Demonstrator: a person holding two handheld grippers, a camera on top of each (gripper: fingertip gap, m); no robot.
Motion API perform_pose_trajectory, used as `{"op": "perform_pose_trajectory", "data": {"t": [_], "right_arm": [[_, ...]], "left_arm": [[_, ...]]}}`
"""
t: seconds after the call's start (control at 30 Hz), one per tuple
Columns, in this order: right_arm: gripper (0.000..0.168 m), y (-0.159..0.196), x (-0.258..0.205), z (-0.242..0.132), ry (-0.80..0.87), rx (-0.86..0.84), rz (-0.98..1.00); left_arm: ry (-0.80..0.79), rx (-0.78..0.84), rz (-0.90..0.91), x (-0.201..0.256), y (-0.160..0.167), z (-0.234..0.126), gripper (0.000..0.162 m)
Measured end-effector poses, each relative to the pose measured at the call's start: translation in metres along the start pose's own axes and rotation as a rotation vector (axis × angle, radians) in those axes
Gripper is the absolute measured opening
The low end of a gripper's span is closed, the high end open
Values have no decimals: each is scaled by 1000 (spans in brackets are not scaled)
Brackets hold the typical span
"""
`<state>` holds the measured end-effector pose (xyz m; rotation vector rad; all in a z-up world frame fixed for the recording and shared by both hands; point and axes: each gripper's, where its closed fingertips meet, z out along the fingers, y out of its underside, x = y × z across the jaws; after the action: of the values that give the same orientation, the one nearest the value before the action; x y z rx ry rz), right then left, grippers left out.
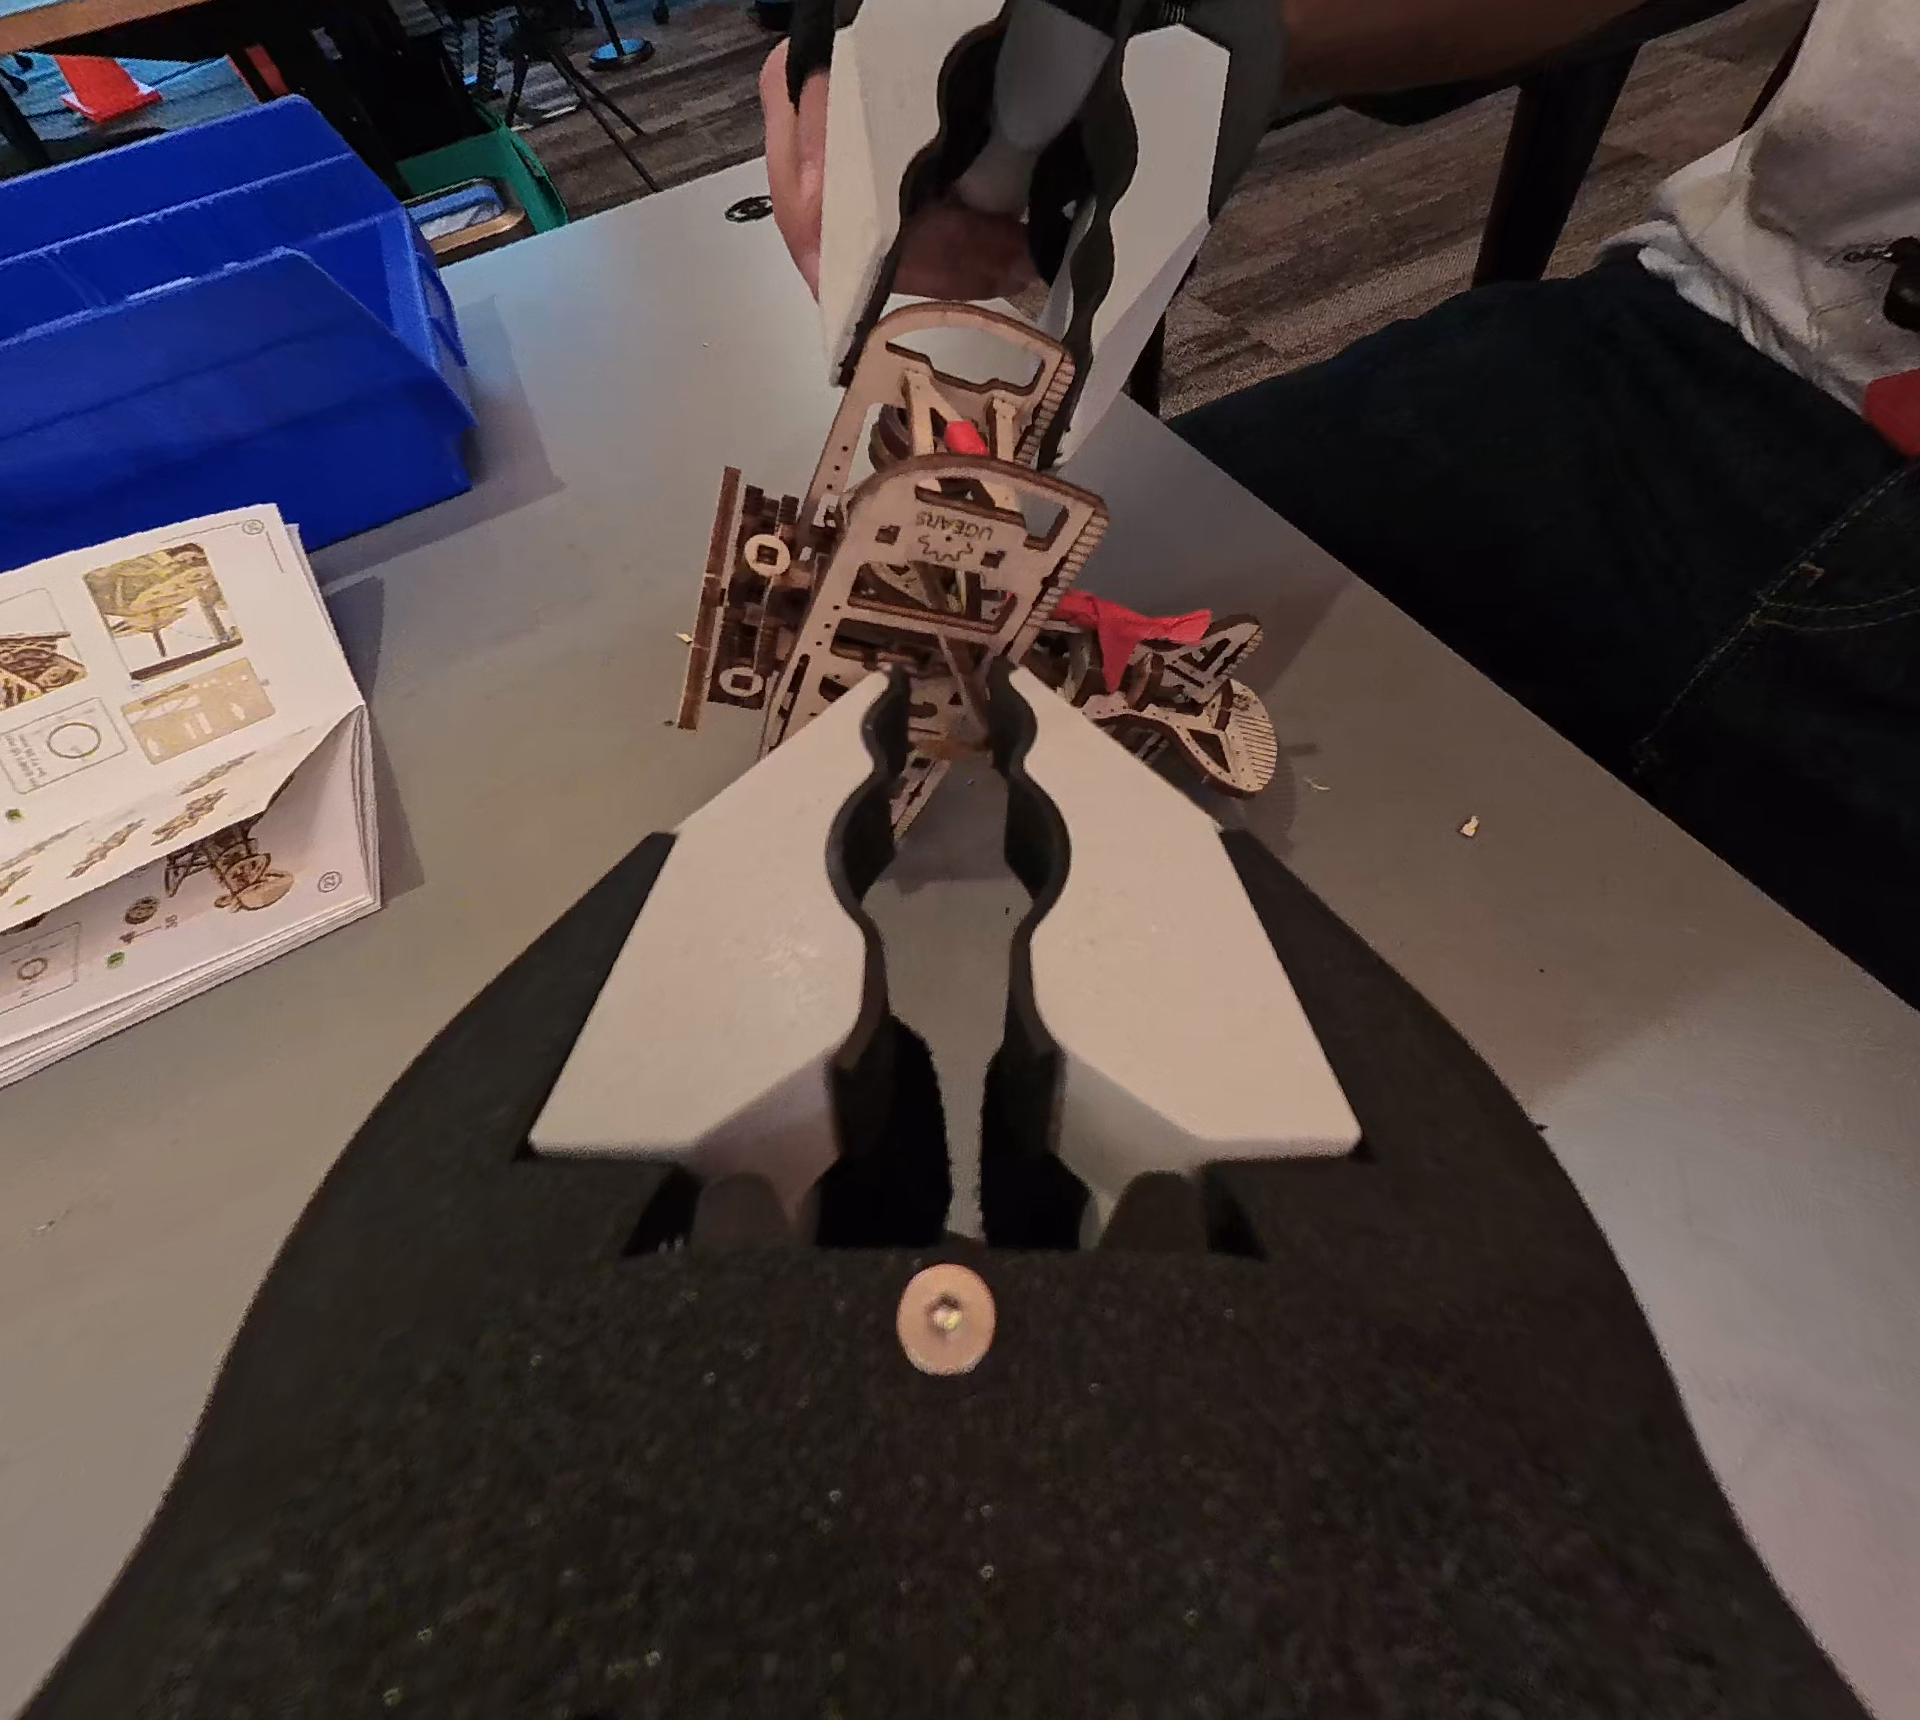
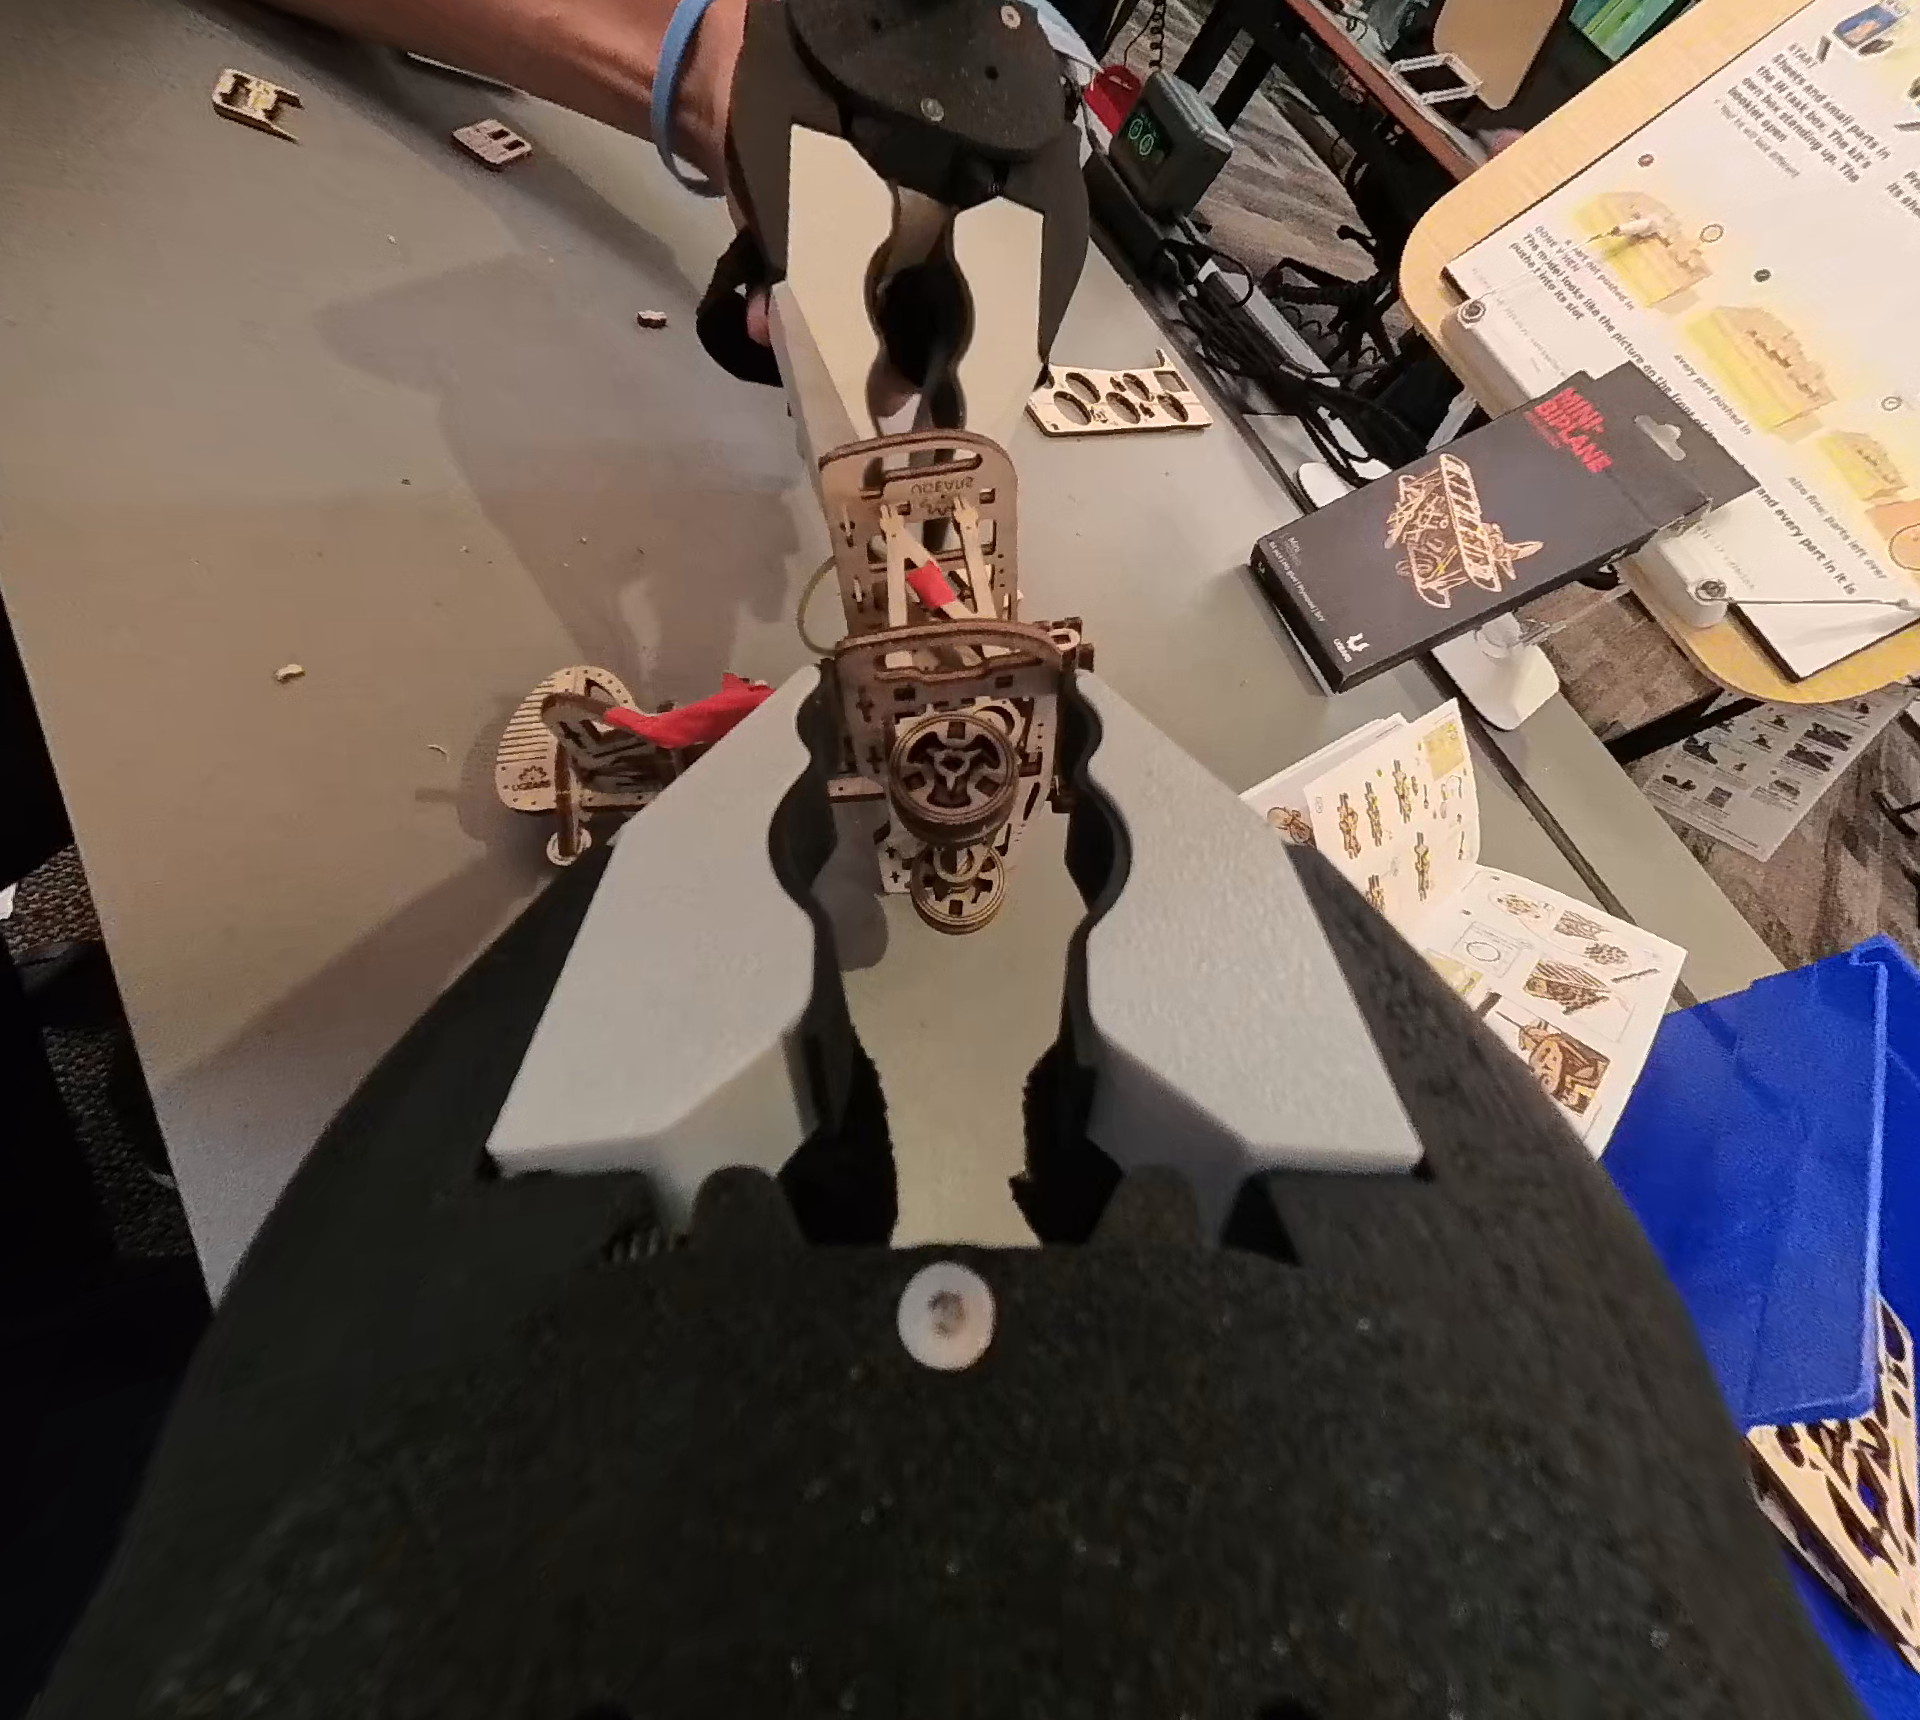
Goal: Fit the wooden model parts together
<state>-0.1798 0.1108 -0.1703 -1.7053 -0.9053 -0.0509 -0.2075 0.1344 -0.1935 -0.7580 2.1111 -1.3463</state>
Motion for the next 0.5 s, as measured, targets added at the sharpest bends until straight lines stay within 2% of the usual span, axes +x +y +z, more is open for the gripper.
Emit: {"op": "perform_pose_trajectory", "data": {"t": [0.27, 0.37, 0.43, 0.5], "right_arm": [[39, 1, 1, -1, 0, -7, 0], [39, 1, 1, -2, -1, -8, 2], [39, 2, 1, -3, 0, -13, 2], [40, -1, 1, -6, -5, -5, 19]], "left_arm": [[3, -57, 11, -2, 9, -6, 13], [30, -211, -39, -1, 30, -15, 14], [12, -333, -73, 2, 49, -24, 27], [-53, -389, -92, 5, 62, -27, 28]]}}
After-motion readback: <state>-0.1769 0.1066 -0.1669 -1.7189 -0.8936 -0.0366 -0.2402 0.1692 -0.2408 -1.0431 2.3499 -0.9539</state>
